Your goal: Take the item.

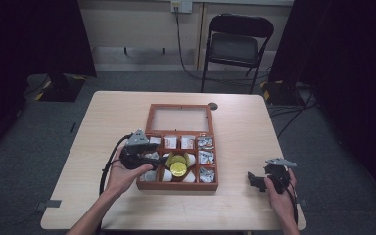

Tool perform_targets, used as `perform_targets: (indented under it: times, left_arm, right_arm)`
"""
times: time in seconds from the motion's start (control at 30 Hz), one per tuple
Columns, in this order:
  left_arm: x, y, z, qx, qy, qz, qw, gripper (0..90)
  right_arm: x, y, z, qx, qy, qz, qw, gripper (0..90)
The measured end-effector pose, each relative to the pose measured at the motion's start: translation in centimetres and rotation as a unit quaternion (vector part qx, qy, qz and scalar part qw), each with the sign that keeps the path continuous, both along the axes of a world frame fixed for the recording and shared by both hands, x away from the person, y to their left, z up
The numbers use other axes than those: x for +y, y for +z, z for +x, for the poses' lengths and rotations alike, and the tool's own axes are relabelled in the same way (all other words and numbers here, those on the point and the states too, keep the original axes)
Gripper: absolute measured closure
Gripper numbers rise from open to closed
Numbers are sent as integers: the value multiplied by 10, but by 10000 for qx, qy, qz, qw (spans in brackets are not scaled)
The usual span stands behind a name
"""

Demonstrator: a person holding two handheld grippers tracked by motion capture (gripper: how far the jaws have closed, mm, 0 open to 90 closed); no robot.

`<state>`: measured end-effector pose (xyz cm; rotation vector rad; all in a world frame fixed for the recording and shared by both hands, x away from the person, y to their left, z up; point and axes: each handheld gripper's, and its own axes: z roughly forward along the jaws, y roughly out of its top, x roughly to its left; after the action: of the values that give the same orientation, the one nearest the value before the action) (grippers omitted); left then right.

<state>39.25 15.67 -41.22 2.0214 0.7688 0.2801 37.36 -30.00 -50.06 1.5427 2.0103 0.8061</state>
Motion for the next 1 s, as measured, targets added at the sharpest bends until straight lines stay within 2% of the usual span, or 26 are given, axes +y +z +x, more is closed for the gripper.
perform_targets:
  times: [0.27, 0.33, 0.4, 0.53, 0.7, 0.77, 0.87, 0.9, 1.0]
  left_arm:
    - [-15, -7, 7, 70, -77, 42, 9999, 333]
    - [-20, -6, 8, 107, -169, 31, 9998, 336]
    - [-26, -4, 8, 59, -267, 127, 9995, 350]
    - [-36, -1, 9, 32, -396, 64, 9992, 363]
    - [-46, -11, 14, 236, -485, 86, 9985, 367]
    - [-50, -15, 15, 252, -576, 239, 9977, 373]
    - [-49, -16, 14, 297, -652, 322, 9969, 396]
    - [-48, -17, 14, 333, -651, 288, 9969, 403]
    - [-45, -22, 14, 367, -570, 369, 9970, 410]
  right_arm:
    - [0, 0, 0, 0, 0, -1, 10000, 0]
    - [0, 0, 0, 1, 0, 0, 10000, 0]
    - [0, 0, 0, 1, 0, -1, 10000, 0]
    - [0, 0, 0, 1, 0, 0, 10000, 0]
    - [0, 0, 0, 0, 0, 0, 10000, 0]
    - [0, 0, 0, 0, 0, -1, 10000, 0]
    - [0, 0, 0, 0, 4, 1, 10000, 0]
    - [0, 0, 0, -4, 10, -3, 10000, 0]
    - [0, 0, 0, -5, 9, -4, 10000, 0]
